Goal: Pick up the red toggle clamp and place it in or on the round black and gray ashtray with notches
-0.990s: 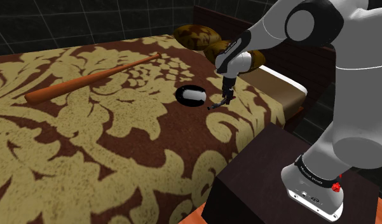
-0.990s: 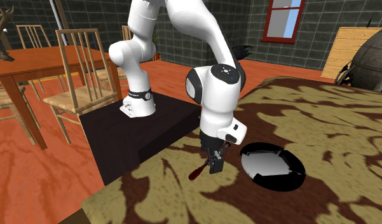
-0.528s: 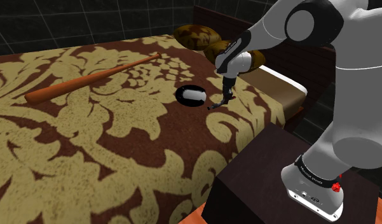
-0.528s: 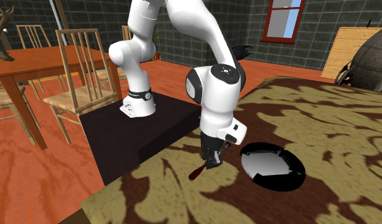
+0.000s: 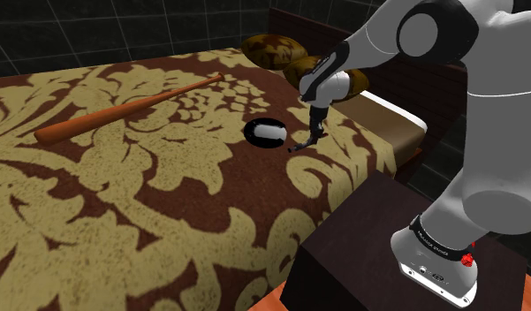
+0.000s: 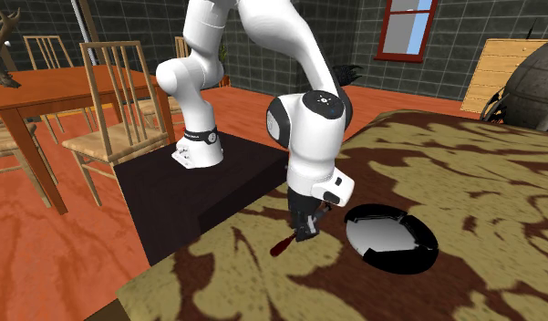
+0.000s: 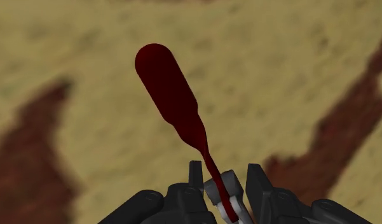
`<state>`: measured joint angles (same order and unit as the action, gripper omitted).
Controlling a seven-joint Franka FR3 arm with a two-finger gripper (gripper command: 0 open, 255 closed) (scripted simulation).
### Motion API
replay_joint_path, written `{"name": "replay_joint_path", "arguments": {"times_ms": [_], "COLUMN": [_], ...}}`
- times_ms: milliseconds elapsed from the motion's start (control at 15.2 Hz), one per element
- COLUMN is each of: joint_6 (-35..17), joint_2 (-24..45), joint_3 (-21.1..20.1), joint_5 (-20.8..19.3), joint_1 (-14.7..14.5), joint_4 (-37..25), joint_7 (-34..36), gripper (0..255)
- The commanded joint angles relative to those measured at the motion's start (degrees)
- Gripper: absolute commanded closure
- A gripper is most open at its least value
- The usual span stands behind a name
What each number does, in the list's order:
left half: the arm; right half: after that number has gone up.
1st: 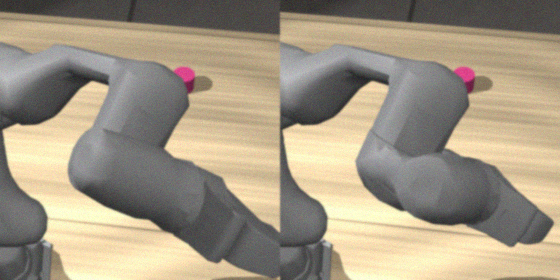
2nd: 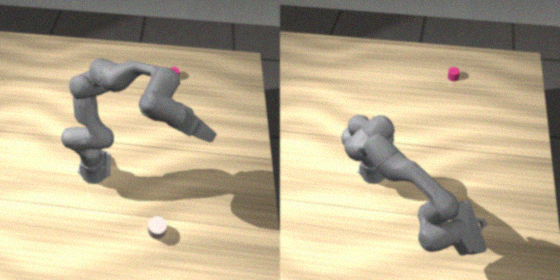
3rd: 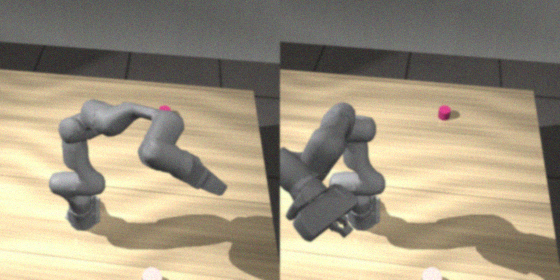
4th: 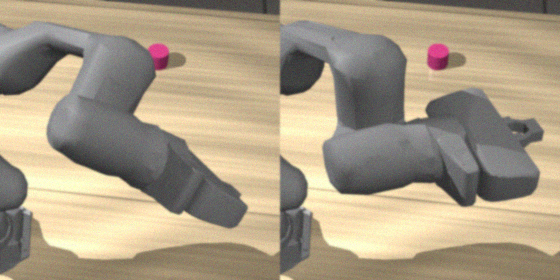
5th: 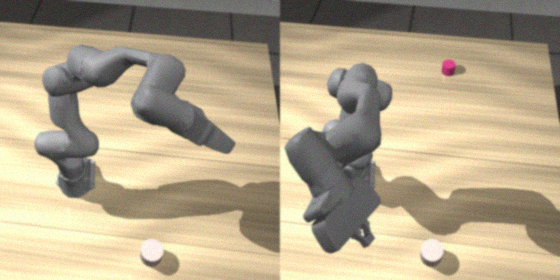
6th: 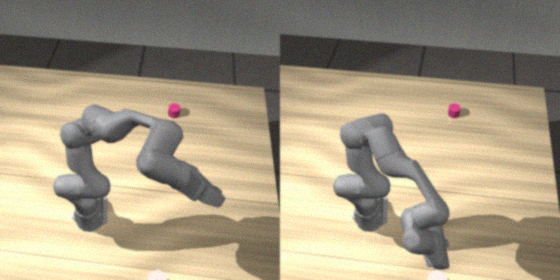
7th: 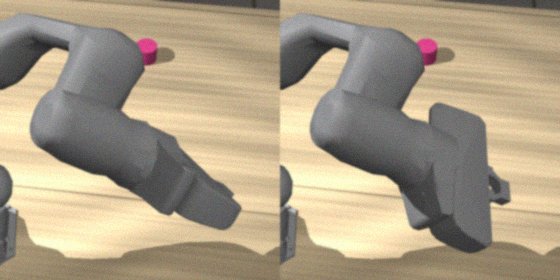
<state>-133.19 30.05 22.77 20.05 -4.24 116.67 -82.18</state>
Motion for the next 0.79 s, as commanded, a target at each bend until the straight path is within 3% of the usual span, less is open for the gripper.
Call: {"name": "replay_joint_path", "arguments": {"times_ms": [0,726], "joint_6": [0.78,6.79], "joint_2": [-0.99,-7.55], "joint_3": [0.37,2.74], "joint_5": [-0.54,-4.44], "joint_1": [-0.30,-2.01], "joint_4": [0.16,0.09], "joint_7": [0.38,3.08], "gripper": [255,255]}}
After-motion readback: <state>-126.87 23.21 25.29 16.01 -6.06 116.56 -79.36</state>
